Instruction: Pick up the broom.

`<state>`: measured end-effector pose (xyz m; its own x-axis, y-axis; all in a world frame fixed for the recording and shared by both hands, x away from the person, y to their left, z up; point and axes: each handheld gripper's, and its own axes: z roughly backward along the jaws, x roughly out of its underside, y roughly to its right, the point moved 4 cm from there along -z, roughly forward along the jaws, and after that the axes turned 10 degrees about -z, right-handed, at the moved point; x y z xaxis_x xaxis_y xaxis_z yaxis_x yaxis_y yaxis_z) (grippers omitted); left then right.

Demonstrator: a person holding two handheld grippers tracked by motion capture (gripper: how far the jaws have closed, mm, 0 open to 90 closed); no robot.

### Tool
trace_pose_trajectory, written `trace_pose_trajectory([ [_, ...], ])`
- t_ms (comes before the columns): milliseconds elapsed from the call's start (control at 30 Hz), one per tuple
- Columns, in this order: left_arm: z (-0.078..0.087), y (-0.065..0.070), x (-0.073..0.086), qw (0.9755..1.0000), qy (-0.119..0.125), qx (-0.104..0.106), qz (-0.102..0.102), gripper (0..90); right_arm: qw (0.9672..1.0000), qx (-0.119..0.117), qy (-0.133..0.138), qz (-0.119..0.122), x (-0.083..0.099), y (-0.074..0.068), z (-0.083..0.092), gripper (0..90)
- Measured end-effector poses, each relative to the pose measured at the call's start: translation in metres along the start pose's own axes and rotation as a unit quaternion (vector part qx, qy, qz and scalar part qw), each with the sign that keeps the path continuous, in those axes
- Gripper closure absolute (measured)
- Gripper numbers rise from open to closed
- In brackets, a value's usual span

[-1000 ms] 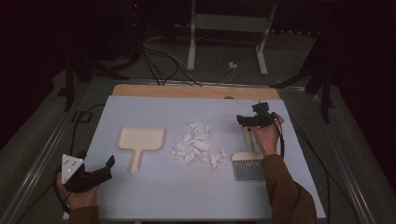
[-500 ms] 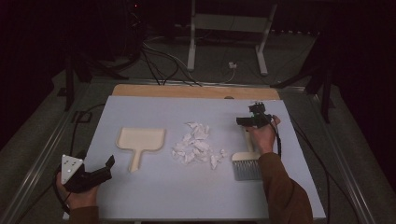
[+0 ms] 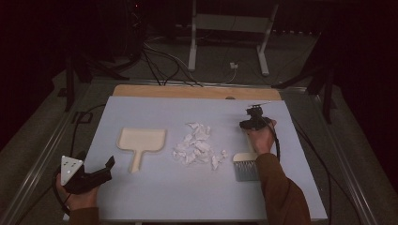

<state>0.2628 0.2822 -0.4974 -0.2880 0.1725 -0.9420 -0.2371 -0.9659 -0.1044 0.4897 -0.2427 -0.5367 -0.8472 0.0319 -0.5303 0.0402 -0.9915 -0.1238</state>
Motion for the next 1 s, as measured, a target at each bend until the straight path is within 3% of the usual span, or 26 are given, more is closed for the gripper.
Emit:
trace_pose_trajectory([
  [33,0.000,0.000,0.000,1.0000,0.000,0.000,0.000,0.4,1.0000,0.000,0.000,0.000,0.000,0.000,0.000,54.6],
  [100,0.000,0.000,0.000,1.0000,-0.001,0.000,-0.001,0.4,0.9999,0.009,-0.010,-0.008,0.002,0.000,-0.003,66.4],
  [233,0.000,0.000,0.000,1.0000,0.000,0.000,-0.001,0.4,0.9996,0.018,-0.014,-0.017,0.001,-0.001,-0.003,67.9],
  [300,0.001,0.000,0.000,1.0000,0.003,-0.002,0.000,0.4,0.9994,0.003,-0.017,-0.029,0.001,-0.003,-0.002,69.7],
  [400,0.001,-0.001,0.000,1.0000,0.002,-0.003,0.001,0.4,0.9998,-0.004,-0.005,-0.021,0.000,-0.006,0.004,70.4],
  [500,0.001,0.000,0.000,1.0000,0.002,-0.004,0.001,0.4,0.9994,-0.010,0.005,-0.034,-0.002,-0.005,0.012,70.7],
  [633,0.001,0.004,-0.002,1.0000,0.000,-0.001,-0.004,0.4,0.9973,-0.028,0.031,-0.059,-0.006,0.000,0.033,71.0],
  [767,-0.001,0.010,-0.006,0.9998,-0.002,0.001,-0.019,0.4,0.9960,-0.041,0.056,-0.056,-0.006,0.000,0.050,71.0],
  [900,-0.003,0.014,-0.011,0.9999,0.005,0.007,-0.012,0.4,0.9938,-0.061,0.078,-0.052,-0.006,-0.002,0.070,71.1],
  [1000,-0.005,0.025,-0.022,0.9997,0.011,0.019,-0.013,0.4,0.9920,-0.072,0.093,-0.045,-0.007,-0.004,0.083,71.1],
])
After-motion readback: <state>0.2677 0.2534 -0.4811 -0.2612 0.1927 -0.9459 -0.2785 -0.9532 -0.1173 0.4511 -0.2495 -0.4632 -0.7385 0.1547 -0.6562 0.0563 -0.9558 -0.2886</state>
